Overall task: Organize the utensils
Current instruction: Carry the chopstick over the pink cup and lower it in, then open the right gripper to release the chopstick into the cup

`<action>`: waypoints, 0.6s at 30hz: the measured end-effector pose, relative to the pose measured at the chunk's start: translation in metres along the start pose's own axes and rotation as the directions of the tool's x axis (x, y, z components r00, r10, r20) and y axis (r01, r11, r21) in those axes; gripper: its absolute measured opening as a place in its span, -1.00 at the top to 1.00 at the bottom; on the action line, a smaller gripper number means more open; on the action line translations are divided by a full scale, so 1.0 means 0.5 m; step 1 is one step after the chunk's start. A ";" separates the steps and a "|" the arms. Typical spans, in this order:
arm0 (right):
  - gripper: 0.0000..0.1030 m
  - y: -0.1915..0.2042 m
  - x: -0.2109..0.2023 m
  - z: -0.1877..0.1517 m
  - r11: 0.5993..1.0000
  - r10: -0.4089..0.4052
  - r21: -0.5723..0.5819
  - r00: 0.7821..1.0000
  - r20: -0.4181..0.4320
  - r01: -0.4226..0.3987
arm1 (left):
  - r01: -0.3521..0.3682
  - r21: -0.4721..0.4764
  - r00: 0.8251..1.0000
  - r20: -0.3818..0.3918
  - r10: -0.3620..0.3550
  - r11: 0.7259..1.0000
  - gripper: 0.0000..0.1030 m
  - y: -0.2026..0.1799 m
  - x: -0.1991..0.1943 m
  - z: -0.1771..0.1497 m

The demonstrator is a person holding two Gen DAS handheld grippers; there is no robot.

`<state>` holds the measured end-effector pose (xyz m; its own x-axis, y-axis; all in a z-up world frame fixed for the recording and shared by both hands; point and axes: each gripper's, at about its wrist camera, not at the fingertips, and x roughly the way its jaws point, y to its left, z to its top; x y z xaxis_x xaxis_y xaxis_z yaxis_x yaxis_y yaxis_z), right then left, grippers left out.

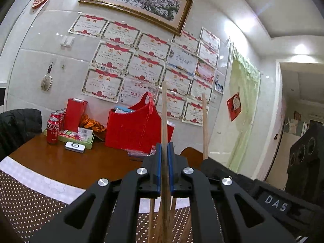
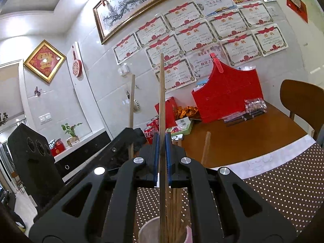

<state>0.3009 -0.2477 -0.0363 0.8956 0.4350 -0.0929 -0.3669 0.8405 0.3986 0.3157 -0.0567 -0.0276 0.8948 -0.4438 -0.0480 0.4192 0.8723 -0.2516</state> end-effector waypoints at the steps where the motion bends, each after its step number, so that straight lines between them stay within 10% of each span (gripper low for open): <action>1: 0.87 -0.004 0.001 -0.006 1.000 -0.004 0.002 1.000 -0.006 0.004 | 0.000 -0.004 1.000 -0.005 0.000 1.000 0.89 0.002 0.002 -0.007; 9: 0.85 -0.015 0.001 -0.031 1.000 -0.017 -0.005 0.998 -0.058 0.017 | -0.011 -0.010 0.997 -0.073 0.010 1.000 0.86 0.022 -0.004 -0.051; 10: 0.82 -0.018 -0.004 -0.035 1.000 -0.020 0.002 0.997 -0.071 0.020 | -0.017 -0.009 0.996 -0.084 0.016 1.000 0.63 0.025 -0.009 -0.053; 11: 0.47 -0.021 -0.009 -0.035 1.000 -0.020 0.011 0.997 -0.074 0.021 | -0.026 -0.010 0.996 -0.084 0.025 1.000 0.19 0.028 -0.019 -0.052; 12: -0.47 -0.026 -0.021 -0.035 0.999 -0.025 0.024 0.997 -0.069 0.027 | -0.032 -0.014 0.997 -0.077 0.031 0.999 -0.01 0.031 -0.028 -0.052; 13: -0.81 -0.030 -0.037 -0.034 0.999 -0.035 0.038 0.998 -0.051 0.037 | -0.043 -0.020 0.997 -0.064 0.042 0.999 -0.30 0.035 -0.043 -0.047; 18: -0.90 -0.035 -0.107 -0.011 0.996 -0.068 0.064 0.998 0.007 0.067 | -0.106 -0.011 0.992 -0.071 0.105 0.994 -0.60 0.038 -0.097 -0.017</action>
<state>0.2579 -0.2838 -0.0432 0.9203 0.3746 -0.1129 -0.2890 0.8454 0.4492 0.2787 -0.0205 -0.0382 0.9206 -0.3635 -0.1426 0.3206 0.9121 -0.2554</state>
